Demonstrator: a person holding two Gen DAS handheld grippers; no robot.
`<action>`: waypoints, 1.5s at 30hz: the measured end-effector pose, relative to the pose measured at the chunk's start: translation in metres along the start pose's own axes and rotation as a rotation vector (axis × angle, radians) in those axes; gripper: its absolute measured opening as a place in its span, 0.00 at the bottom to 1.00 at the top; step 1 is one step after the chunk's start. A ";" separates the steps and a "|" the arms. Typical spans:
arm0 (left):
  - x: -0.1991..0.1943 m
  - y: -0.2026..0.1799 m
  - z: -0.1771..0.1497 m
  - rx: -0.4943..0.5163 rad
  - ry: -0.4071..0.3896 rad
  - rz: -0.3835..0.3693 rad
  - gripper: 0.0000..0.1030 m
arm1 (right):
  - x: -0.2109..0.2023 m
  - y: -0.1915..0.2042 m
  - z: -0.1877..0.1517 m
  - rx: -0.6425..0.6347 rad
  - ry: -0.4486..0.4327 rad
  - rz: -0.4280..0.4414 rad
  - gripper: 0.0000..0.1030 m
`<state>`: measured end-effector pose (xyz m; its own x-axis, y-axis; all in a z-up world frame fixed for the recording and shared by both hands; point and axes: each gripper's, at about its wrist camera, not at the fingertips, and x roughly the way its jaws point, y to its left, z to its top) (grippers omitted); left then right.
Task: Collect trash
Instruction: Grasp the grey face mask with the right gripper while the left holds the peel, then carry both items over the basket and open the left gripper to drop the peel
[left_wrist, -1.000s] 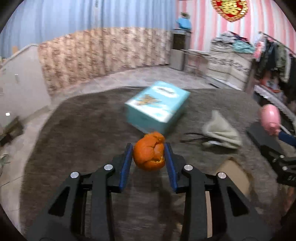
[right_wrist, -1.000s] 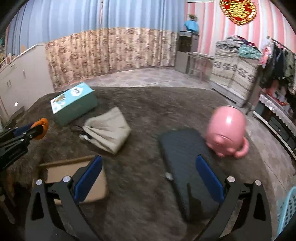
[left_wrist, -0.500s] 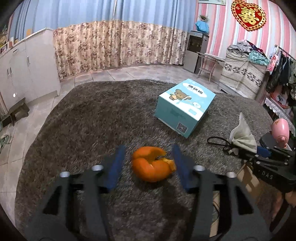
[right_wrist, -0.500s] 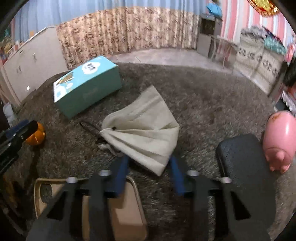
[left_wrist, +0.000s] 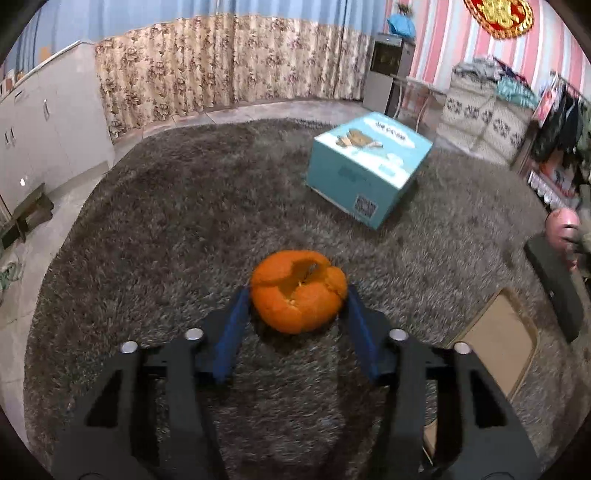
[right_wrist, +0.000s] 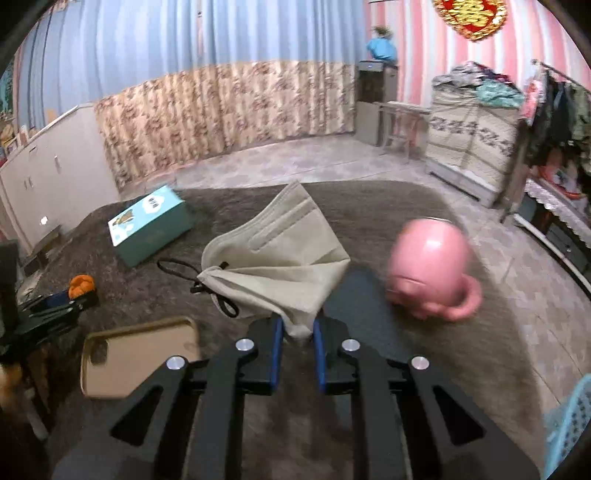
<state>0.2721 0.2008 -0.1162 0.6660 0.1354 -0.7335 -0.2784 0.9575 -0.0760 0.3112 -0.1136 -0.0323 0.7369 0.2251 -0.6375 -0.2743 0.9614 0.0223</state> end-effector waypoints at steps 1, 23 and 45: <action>0.000 0.000 0.000 0.003 0.000 0.001 0.42 | -0.012 -0.011 -0.003 0.009 -0.007 -0.016 0.14; -0.118 -0.200 -0.016 0.262 -0.179 -0.230 0.26 | -0.198 -0.249 -0.129 0.366 -0.094 -0.467 0.14; -0.216 -0.509 -0.140 0.669 -0.223 -0.663 0.26 | -0.240 -0.379 -0.213 0.633 -0.095 -0.619 0.14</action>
<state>0.1730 -0.3516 -0.0142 0.6809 -0.5056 -0.5298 0.6073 0.7942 0.0225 0.1065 -0.5655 -0.0520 0.6953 -0.3790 -0.6106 0.5623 0.8161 0.1338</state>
